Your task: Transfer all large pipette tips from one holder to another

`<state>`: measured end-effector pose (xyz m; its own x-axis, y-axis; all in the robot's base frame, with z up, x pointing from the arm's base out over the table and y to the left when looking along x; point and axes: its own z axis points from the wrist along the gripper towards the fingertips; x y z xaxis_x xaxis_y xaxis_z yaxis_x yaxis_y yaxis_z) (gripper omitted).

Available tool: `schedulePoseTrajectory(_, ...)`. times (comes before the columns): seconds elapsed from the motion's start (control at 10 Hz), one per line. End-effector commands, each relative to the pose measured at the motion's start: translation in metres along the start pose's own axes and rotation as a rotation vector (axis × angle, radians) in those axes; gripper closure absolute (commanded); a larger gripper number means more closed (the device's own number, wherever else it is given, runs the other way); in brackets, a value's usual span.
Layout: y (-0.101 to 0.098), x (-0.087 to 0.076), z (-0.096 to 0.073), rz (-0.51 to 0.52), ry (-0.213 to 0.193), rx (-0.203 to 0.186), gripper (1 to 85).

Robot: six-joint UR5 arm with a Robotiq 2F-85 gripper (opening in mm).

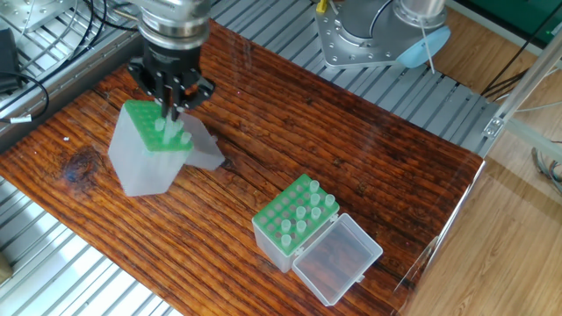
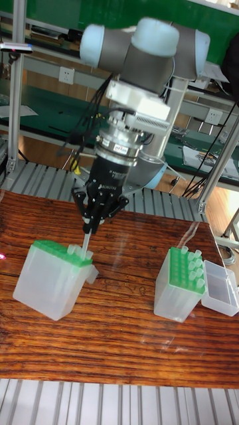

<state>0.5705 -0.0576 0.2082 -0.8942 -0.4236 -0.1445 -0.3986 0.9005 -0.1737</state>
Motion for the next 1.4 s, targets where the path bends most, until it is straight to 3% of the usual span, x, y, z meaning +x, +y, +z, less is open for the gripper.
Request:
schedulePoseTrajectory(0.0,-0.016,-0.013,-0.032,-0.037,0.024,-0.012,84.7)
schedulePoseTrajectory(0.2,-0.029,-0.019,-0.049,-0.069,0.038,-0.007,84.7)
schedulePoseTrajectory(0.5,-0.027,-0.017,-0.062,-0.074,0.044,-0.038,84.7)
schedulePoseTrajectory(0.8,-0.009,-0.016,-0.086,-0.054,0.064,-0.068,84.7)
schedulePoseTrajectory(1.0,0.01,-0.021,-0.105,-0.036,0.059,-0.107,84.7)
schedulePoseTrajectory(1.3,0.047,-0.044,-0.134,0.014,0.039,-0.146,84.7)
